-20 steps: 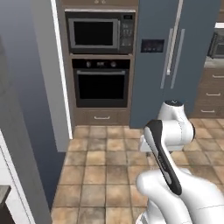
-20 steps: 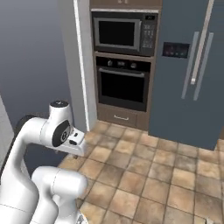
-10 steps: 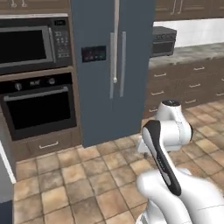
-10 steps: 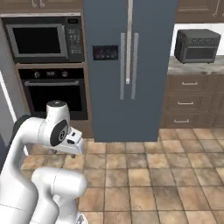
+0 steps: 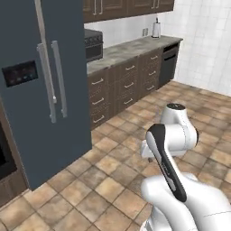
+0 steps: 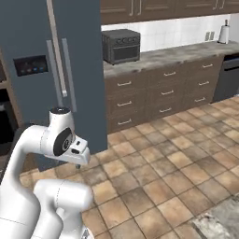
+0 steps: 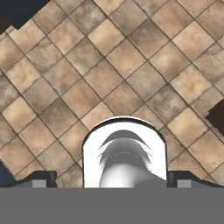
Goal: Four empty soda cans are scattered around the kitchen. Gather all the cans and cluster them next to the stove for recycling.
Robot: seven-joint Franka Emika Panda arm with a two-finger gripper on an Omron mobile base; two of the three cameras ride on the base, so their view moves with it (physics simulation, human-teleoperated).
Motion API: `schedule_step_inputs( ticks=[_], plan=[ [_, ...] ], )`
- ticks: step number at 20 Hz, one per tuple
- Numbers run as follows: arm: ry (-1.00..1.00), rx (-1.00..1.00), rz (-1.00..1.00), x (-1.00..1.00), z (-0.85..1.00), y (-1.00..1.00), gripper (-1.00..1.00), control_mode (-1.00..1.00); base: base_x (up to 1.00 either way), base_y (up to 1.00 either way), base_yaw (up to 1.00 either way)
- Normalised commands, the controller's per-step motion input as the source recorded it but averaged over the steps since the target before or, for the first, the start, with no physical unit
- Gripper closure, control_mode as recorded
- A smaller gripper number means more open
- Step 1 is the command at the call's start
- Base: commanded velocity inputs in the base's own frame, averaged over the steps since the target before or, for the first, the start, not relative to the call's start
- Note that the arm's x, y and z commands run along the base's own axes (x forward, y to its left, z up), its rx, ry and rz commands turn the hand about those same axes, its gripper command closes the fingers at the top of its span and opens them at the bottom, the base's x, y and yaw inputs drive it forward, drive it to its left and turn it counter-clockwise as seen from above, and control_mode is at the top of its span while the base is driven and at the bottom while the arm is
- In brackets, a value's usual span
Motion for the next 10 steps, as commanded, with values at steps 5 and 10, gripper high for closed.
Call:
schedule_step_inputs(
  ticks=[5, 10],
  plan=[
    [0.00, 0.00, 0.00, 0.00, 0.00, 0.00, -1.00, 1.00, 0.95, 0.62, -0.63],
    [0.00, 0.00, 0.00, 0.00, 0.00, 0.00, -1.00, 1.00, 1.00, 0.72, -0.58]
  ],
)
